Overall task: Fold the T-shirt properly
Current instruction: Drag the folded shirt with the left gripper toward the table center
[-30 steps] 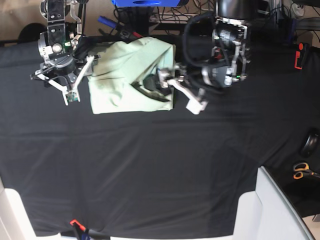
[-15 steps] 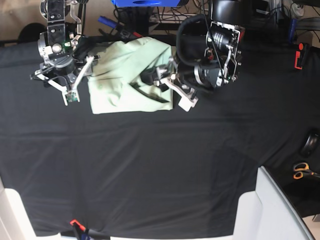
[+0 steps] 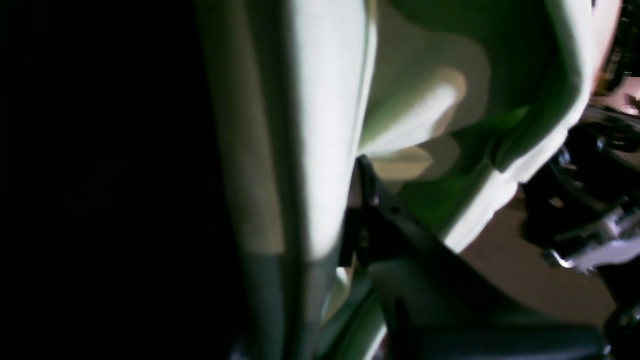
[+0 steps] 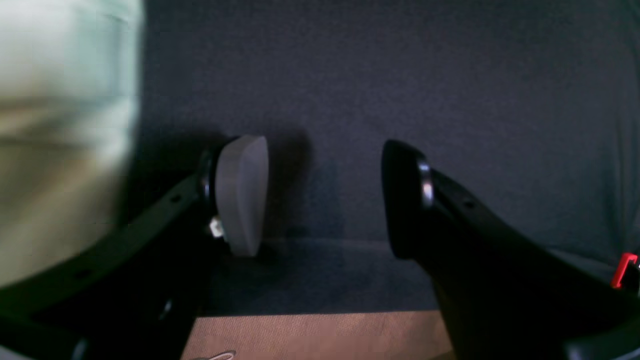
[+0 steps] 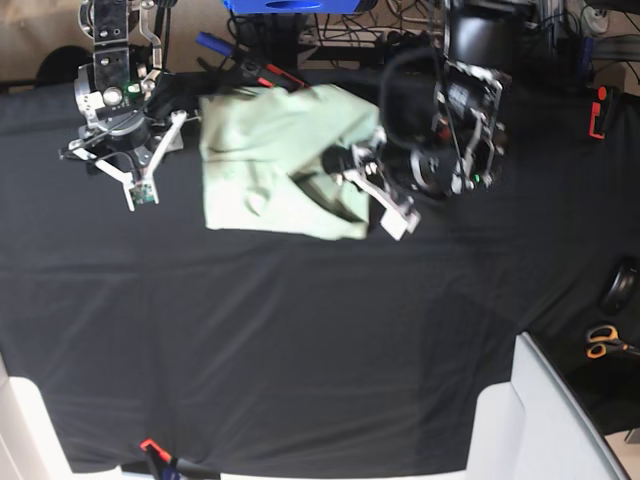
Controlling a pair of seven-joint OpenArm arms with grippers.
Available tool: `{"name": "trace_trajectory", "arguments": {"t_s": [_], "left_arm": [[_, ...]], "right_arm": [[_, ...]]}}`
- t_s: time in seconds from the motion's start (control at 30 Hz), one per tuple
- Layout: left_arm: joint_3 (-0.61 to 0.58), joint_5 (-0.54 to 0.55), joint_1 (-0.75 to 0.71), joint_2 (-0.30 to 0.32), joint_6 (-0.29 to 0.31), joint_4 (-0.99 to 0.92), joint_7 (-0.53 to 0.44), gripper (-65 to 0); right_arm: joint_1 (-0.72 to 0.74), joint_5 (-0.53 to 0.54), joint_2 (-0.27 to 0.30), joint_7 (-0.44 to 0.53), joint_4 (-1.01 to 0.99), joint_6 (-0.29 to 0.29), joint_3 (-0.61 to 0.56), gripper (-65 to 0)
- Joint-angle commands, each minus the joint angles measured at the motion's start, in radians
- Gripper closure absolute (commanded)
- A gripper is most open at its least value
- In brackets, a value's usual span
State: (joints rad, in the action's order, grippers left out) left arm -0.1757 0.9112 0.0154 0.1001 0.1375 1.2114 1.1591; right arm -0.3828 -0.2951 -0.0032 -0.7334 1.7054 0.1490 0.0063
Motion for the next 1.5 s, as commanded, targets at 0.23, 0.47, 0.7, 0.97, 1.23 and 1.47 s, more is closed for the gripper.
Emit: {"name": "trace_trajectory", "arguments": {"t_s": [0.23, 0.47, 0.7, 0.97, 1.23, 1.47], "left_arm": [[-0.29, 0.012, 0.26, 0.051, 0.003, -0.198, 0.023, 0.0], [-0.499, 0.012, 0.444, 0.051, 0.003, -0.318, -0.021, 0.0], [-0.763, -0.039, 0.625, 0.049, 0.003, -0.468, -0.018, 0.0], [-0.898, -0.22, 0.723, 0.026, 0.007, -0.488, -0.026, 0.0], [-0.891, -0.582, 0.705, -0.067, 0.007, -0.489, -0.117, 0.0], [-0.891, -0.636, 0.703, -0.121, 0.007, -0.493, -0.239, 0.0]], "right_arm": [[0.003, -0.006, 0.001, 0.013, 0.018, -0.004, 0.004, -35.0], [0.003, -0.006, -0.004, 0.013, 0.018, -0.004, 0.037, -35.0], [0.008, -0.006, 0.001, 0.013, 0.018, -0.004, 0.056, -35.0], [0.021, -0.006, -0.004, 0.013, 0.018, -0.004, 0.056, -35.0], [0.04, -0.006, -0.005, -0.002, 0.017, -0.004, 0.056, -35.0], [0.06, -0.006, -0.005, -0.036, 0.017, -0.004, 0.056, -35.0]]}}
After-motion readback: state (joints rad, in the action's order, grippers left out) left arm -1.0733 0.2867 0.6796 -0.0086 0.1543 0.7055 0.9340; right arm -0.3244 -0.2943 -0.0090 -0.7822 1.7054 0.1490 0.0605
